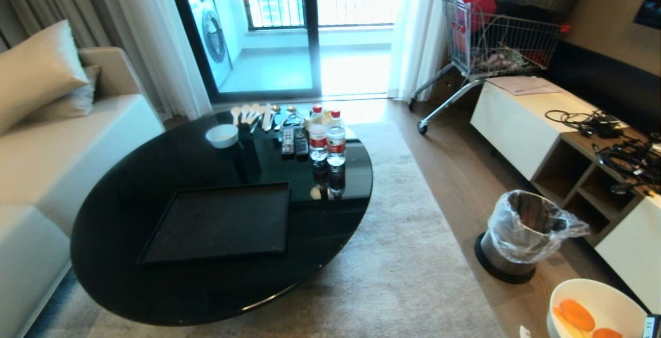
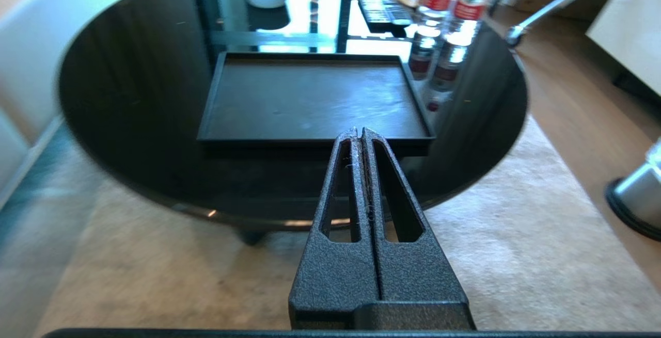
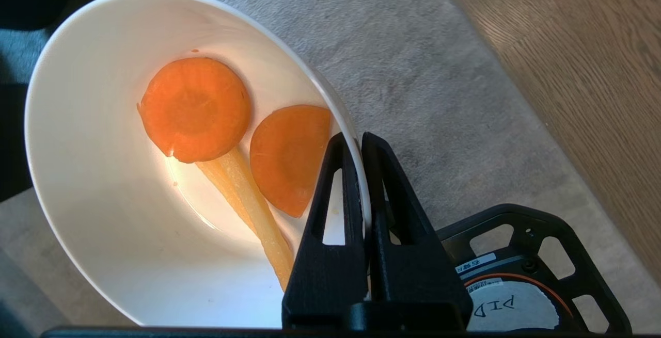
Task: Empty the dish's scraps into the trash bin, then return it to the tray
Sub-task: Move the bowl over the trash can
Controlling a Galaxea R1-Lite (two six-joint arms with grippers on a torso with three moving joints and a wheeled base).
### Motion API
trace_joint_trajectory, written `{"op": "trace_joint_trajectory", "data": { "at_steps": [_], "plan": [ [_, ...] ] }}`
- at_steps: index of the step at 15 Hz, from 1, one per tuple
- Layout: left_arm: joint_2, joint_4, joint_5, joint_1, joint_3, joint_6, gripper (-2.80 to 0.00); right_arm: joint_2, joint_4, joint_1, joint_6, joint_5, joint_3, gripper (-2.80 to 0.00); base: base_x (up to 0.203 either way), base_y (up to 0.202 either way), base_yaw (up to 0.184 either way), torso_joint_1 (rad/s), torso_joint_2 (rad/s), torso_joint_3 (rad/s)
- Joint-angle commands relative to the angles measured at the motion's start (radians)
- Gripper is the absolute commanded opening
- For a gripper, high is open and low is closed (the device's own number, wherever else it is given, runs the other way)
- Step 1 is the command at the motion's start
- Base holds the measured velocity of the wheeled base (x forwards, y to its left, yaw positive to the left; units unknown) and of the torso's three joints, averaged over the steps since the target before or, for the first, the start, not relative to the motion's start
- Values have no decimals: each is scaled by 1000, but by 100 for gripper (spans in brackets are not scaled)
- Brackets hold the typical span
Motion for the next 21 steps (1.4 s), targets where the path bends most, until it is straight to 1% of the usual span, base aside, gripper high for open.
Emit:
{"op": "trace_joint_trajectory", "data": {
  "at_steps": [1,4,9,17,19,21],
  "plan": [
    [0,-1,1,0,0,-1,-280,-3,2,0,5,-2,0,-280,0,10,-168,0,2,5],
    [0,-1,1,0,0,-1,-280,-5,2,0,10,-5,5,-280,0,10,-166,2,0,5],
    [0,-1,1,0,0,-1,-280,-16,36,0,45,-8,0,-280,0,11,-165,4,3,2],
    [0,-1,1,0,0,-1,-280,-32,40,-3,47,-11,6,-280,0,11,-165,2,2,2],
    [0,-1,1,0,0,-1,-280,-33,58,-3,47,-11,8,-280,0,7,-115,-1,2,2],
    [0,-1,1,0,0,-1,-280,-34,63,-4,47,-9,10,-280,0,0,0,0,0,0]
  ]
}}
